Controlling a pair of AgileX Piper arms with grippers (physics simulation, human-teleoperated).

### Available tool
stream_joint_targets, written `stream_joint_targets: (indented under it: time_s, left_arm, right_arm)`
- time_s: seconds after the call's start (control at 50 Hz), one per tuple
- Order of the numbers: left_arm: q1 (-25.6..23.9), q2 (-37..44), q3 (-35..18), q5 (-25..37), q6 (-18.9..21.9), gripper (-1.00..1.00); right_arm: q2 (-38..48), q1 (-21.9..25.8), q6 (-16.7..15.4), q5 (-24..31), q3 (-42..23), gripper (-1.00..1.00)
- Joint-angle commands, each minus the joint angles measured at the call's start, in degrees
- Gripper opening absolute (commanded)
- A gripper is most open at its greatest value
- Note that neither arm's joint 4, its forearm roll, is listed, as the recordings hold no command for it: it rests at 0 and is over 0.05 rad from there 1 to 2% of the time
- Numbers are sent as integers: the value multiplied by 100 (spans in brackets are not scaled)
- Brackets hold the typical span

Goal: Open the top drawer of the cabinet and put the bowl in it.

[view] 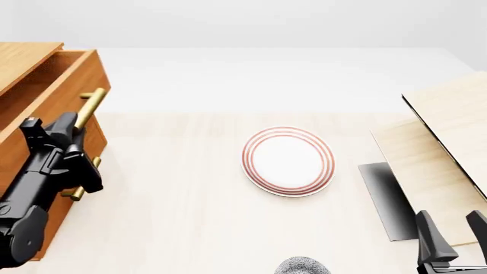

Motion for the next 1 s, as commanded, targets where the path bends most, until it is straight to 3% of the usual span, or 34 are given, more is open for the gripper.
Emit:
stream_joint_targets:
  time_s: [0.02,0.48,0.5,0.84,1.0]
  left_arm:
    - [-420,-41,34,-214,129,-100]
    - [-743,-53,110,-324,20,-100]
    - [-773,-8,130,-395,51,100]
    - [-1081,-22,217,-567,131,100]
    - [-1232,-228,168,-347,58,100]
  right_arm:
    - [-13,3,1,3,5,100]
    - [-11,2,1,2,5,100]
    - [-11,2,1,2,5,100]
    - [-13,4,0,2,5,100]
    - [-11,2,1,2,5,100]
